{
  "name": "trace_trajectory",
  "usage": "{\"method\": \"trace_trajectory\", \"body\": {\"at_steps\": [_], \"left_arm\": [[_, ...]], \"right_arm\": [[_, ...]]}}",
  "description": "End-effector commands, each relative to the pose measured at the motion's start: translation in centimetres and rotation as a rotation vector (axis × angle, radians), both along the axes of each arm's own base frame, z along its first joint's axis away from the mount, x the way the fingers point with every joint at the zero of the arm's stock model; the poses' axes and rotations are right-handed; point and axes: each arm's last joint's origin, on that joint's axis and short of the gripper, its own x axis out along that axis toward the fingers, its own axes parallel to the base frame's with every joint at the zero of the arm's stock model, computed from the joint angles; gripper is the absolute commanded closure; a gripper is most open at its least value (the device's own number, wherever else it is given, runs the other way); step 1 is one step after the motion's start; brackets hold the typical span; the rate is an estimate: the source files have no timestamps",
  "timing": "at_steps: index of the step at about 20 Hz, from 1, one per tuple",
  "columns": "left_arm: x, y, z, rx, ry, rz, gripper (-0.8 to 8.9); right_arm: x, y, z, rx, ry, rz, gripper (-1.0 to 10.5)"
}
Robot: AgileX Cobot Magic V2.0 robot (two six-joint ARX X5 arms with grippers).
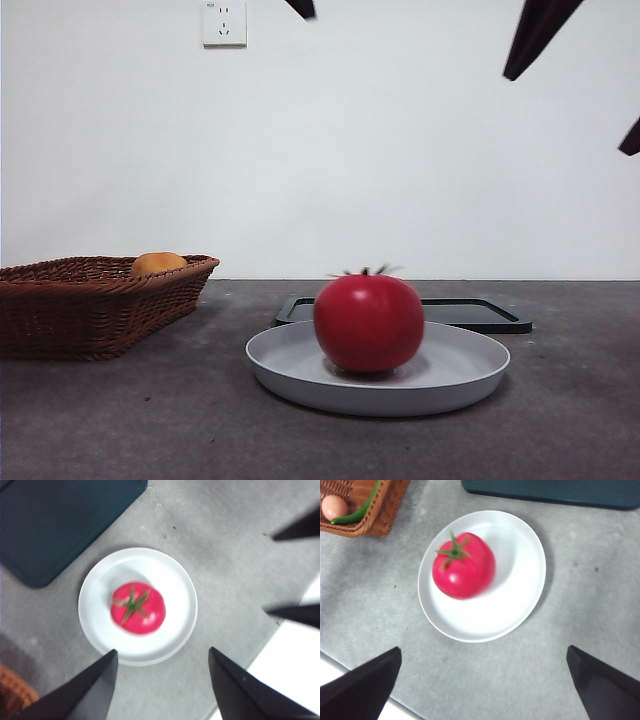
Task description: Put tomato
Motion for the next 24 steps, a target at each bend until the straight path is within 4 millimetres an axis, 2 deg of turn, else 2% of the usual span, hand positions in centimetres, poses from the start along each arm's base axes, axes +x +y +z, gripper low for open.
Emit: {"method": "trace_trajectory", "body": {"at_steps": [1, 4, 7, 9, 13, 19, 24], "left_arm": [[-1.3, 1.2, 0.2, -0.005, -0.007, -0.011, 5.38], [-3.5, 3.8, -0.9, -0.021, 0.008, 0.031, 5.29], [-6.0, 7.2, -2.3, -0.075, 0.009, 0.108, 3.60], [-7.8, 9.4, -2.9, -0.116, -0.013, 0.166, 2.84], [-10.6, 12.7, -4.1, -0.166, -0.043, 0.263, 2.73], [-12.4, 14.8, -6.9, -0.189, -0.081, 0.311, 2.74], [-13.3, 15.7, -7.8, -0.244, -0.132, 0.296, 2.75]], "right_arm": [[1.1, 0.7, 0.4, -0.030, -0.020, 0.050, 3.6], [2.3, 1.4, 0.4, -0.055, -0.009, 0.080, 3.6], [3.1, 2.2, 0.4, -0.078, -0.008, 0.120, 3.6], [3.7, 2.9, 0.1, -0.095, 0.007, 0.143, 3.6], [5.3, 4.7, -1.1, -0.134, 0.050, 0.196, 3.6], [9.2, 8.5, -2.8, -0.190, 0.106, 0.259, 2.3], [11.8, 10.6, -4.6, -0.225, 0.154, 0.266, 1.6]]}}
